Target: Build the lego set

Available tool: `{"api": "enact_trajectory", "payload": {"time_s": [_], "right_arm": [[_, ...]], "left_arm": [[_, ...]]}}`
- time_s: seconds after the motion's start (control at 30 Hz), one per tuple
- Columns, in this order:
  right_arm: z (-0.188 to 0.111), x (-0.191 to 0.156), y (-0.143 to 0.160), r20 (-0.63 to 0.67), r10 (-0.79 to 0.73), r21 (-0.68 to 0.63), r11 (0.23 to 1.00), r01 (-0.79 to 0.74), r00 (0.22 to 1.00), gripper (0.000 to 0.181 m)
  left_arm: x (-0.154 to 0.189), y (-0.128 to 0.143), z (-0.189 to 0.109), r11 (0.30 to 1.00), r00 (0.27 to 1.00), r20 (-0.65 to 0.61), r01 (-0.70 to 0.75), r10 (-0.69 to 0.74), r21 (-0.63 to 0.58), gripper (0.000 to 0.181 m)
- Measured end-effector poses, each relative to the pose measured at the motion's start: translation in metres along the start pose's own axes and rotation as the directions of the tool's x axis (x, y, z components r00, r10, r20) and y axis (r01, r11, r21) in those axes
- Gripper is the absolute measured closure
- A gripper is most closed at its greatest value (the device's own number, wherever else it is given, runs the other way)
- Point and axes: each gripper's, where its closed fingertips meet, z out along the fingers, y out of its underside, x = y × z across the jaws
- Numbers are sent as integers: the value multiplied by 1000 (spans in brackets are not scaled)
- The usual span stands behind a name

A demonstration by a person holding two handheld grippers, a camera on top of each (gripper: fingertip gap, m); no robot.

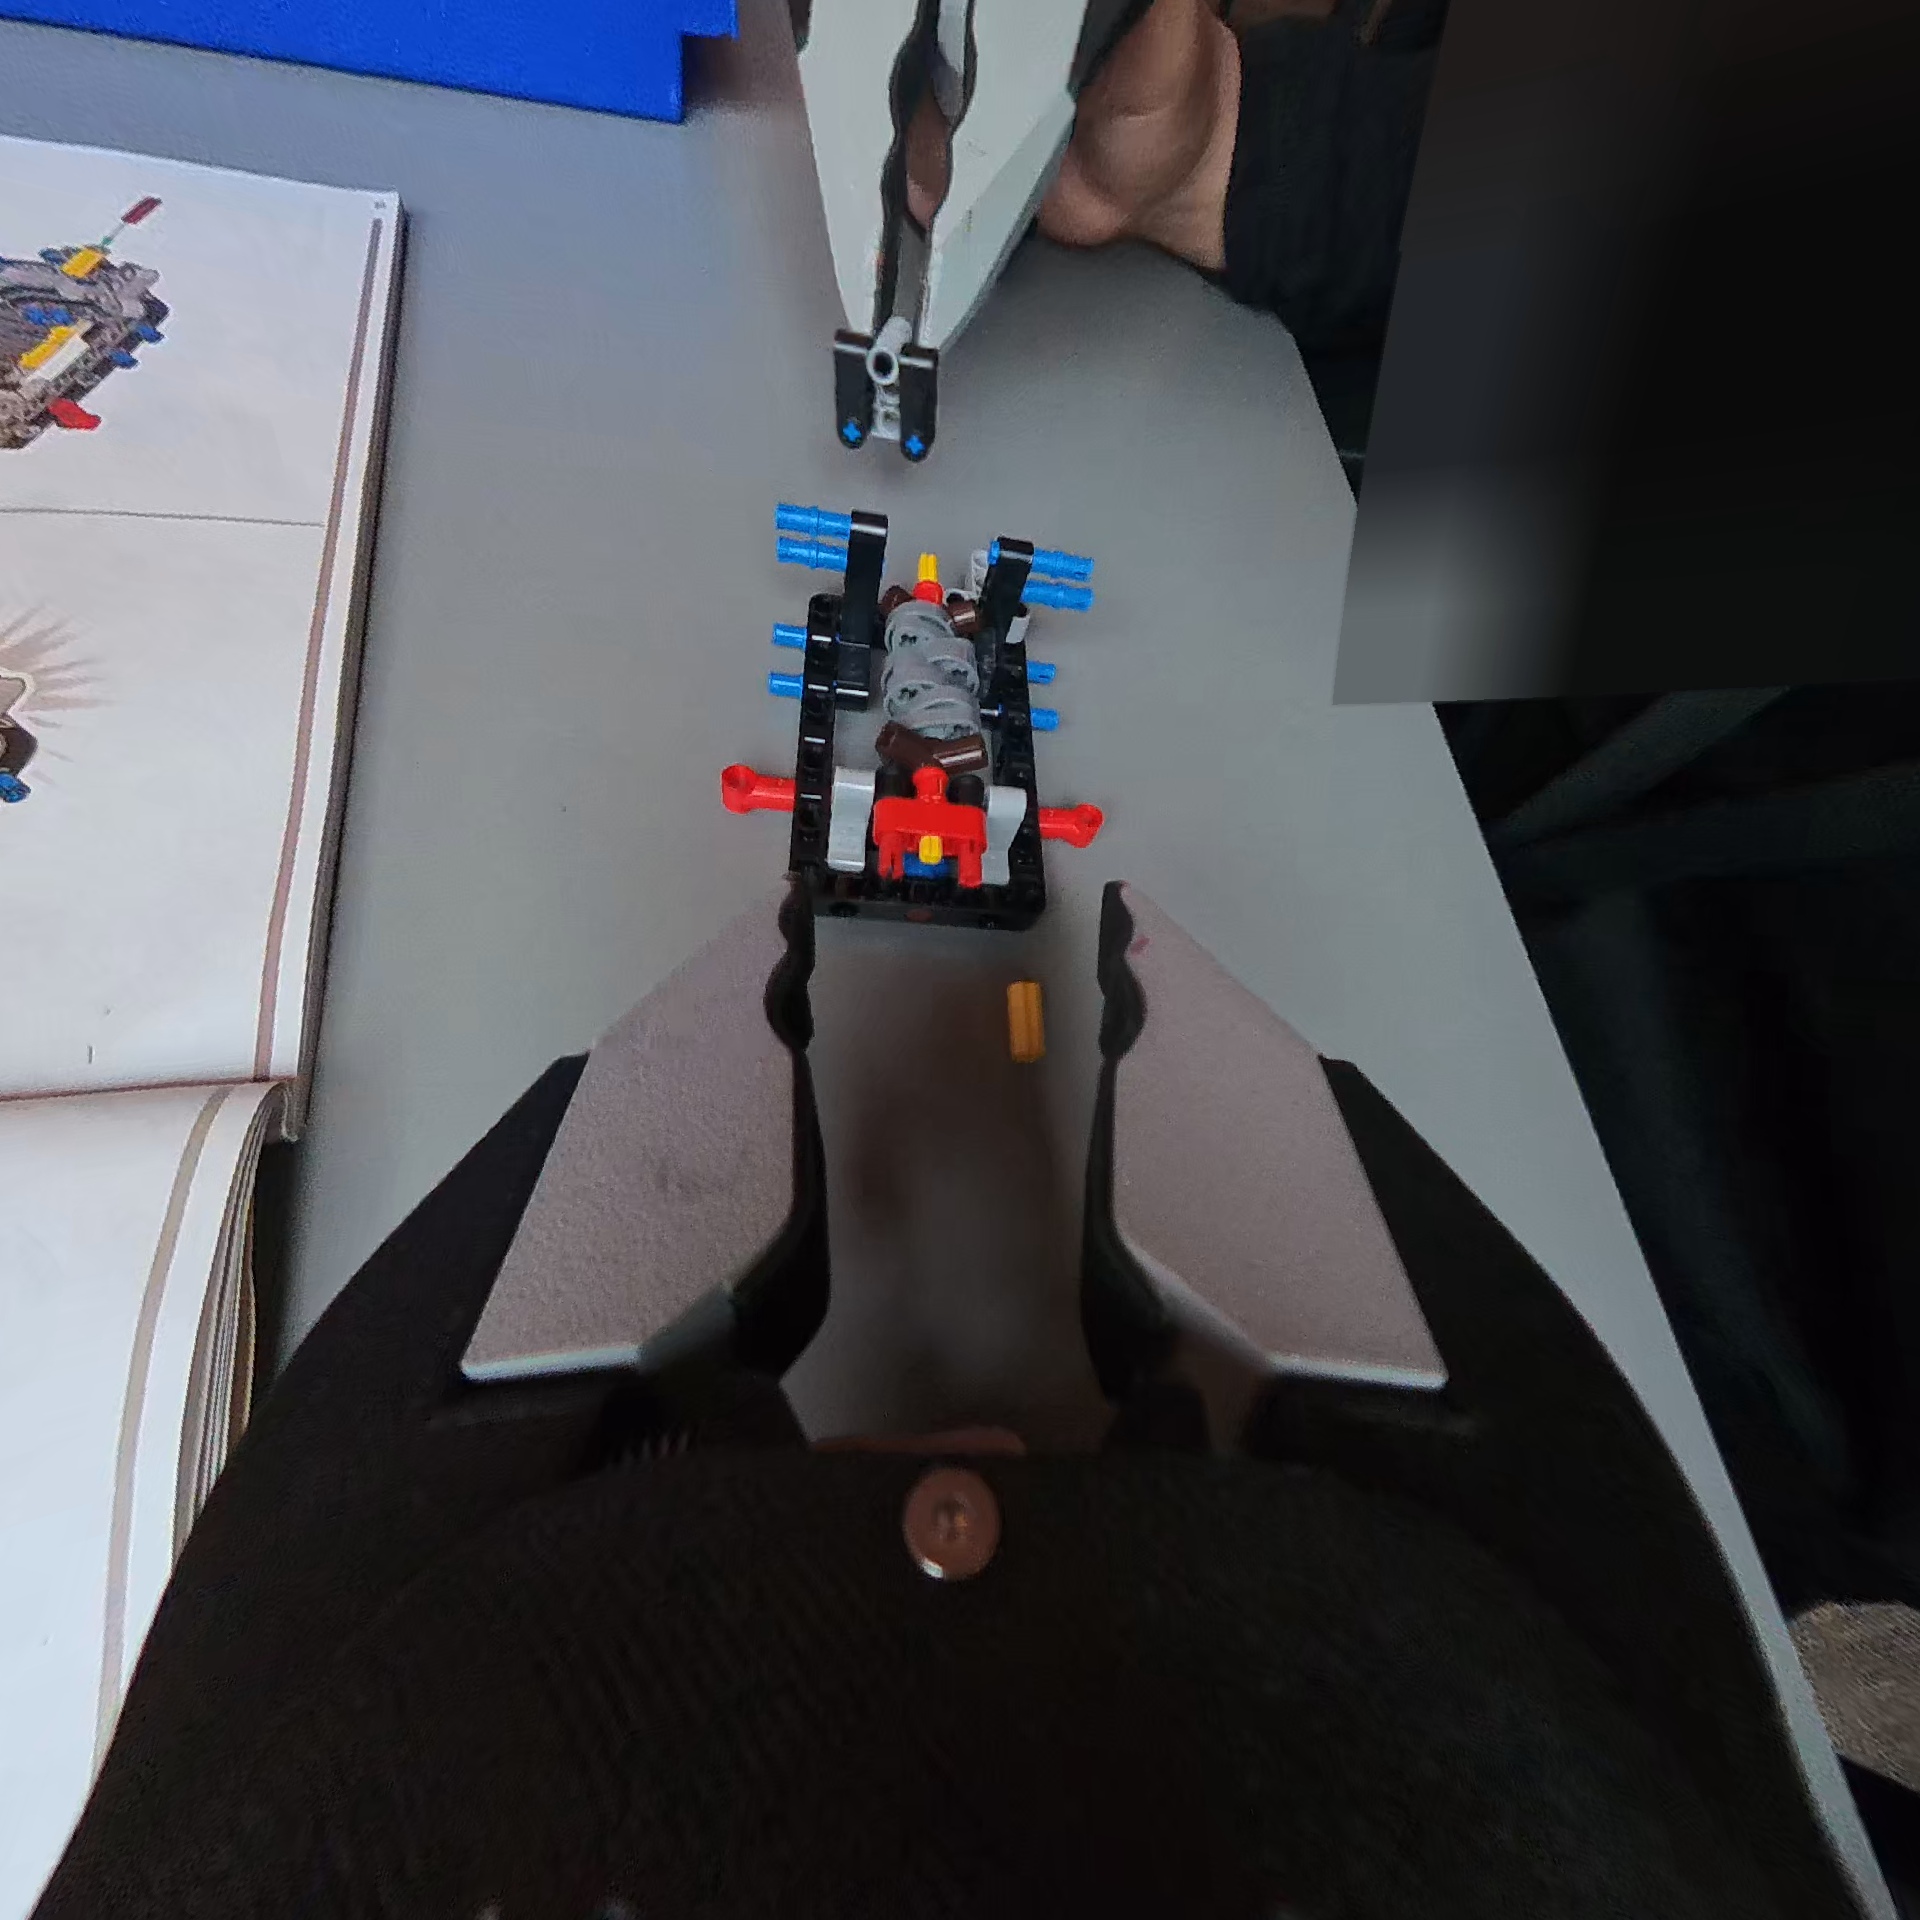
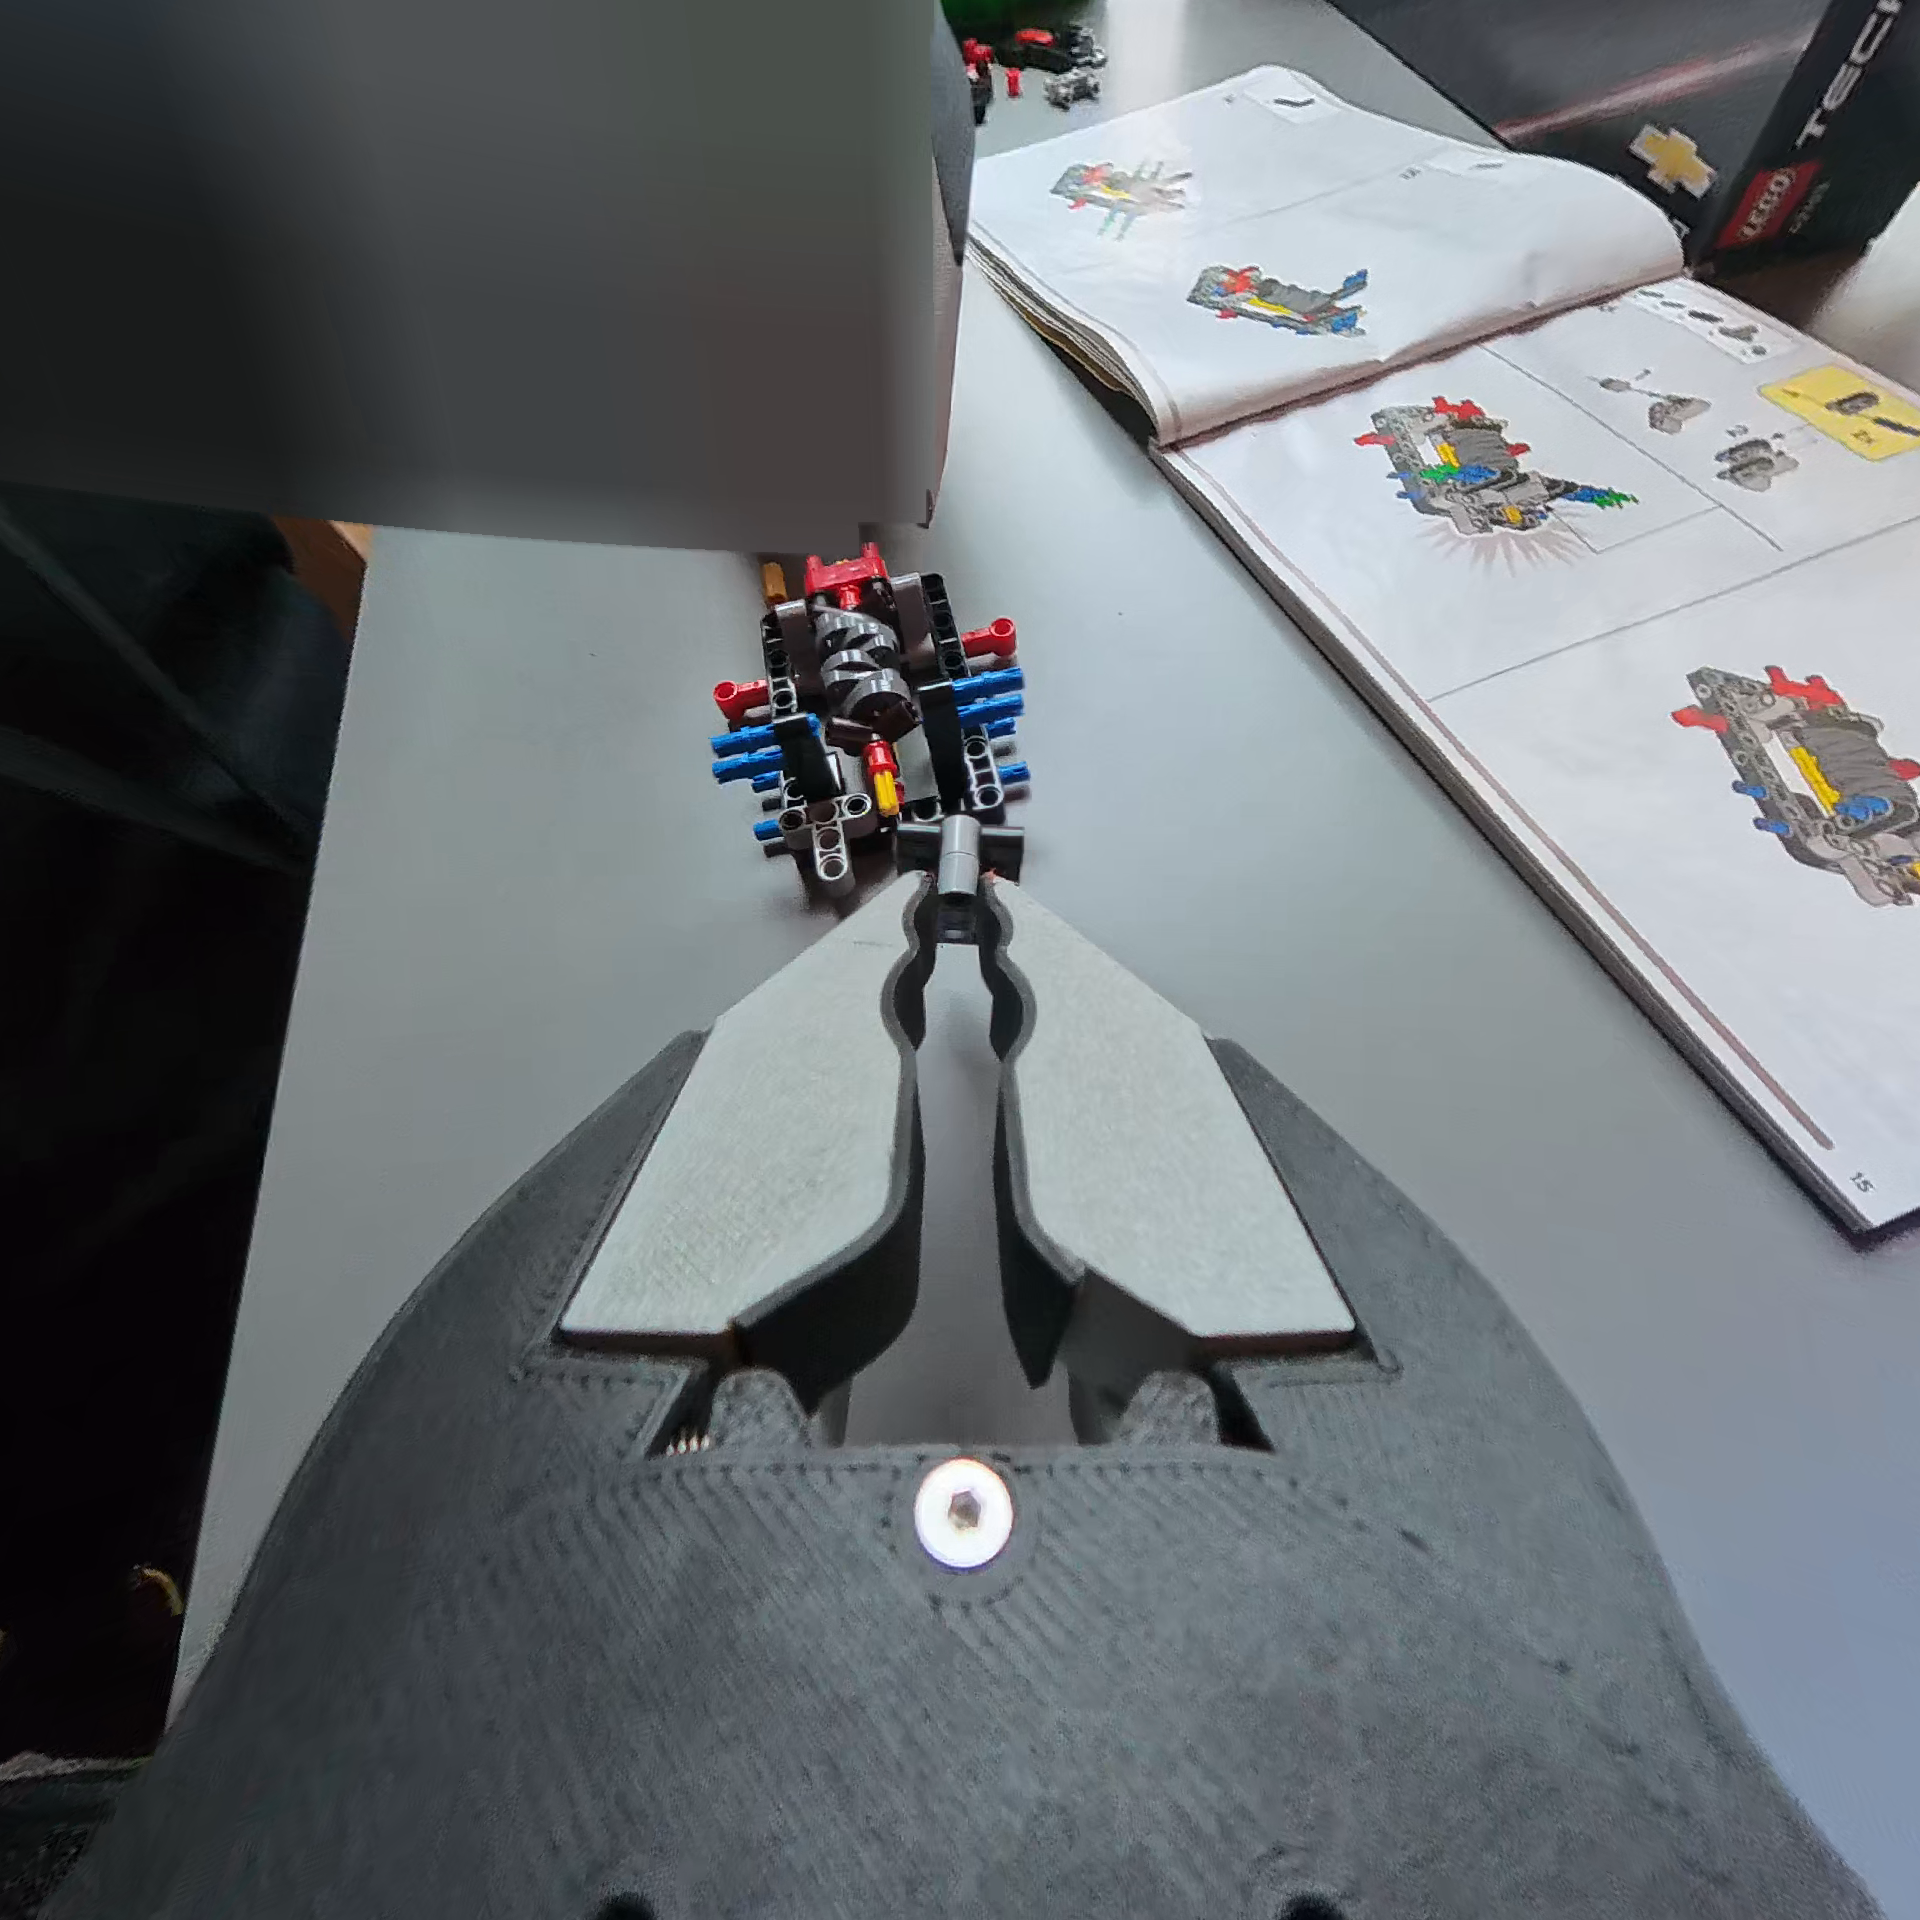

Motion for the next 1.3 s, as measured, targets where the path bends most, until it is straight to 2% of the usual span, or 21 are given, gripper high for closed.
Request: {"api": "enact_trajectory", "payload": {"time_s": [0.23, 0.6, 0.93, 1.17, 1.3], "right_arm": [[13, -14, 0, 45, -45, -39, 998, 47, 998, 177], [21, -17, -2, 98, -128, -50, 990, 133, 987, 177], [6, -24, -23, 147, -212, 131, 972, 193, 966, 178], [16, -17, -13, 185, -149, 29, 989, 147, 971, 178], [24, -12, -5, 151, -157, -43, 985, 165, 976, 177]], "left_arm": [[-1, -1, 11, 1000, 1000, 23, 11, -10, -20, 129], [2, -2, 20, 999, 1000, 17, 11, -10, -40, 136], [2, -7, 10, 998, 998, -18, 62, -61, 27, 137], [3, -7, 14, 998, 998, -21, 62, -61, 12, 140], [4, -11, 18, 997, 997, -27, 69, -68, 19, 144]]}}
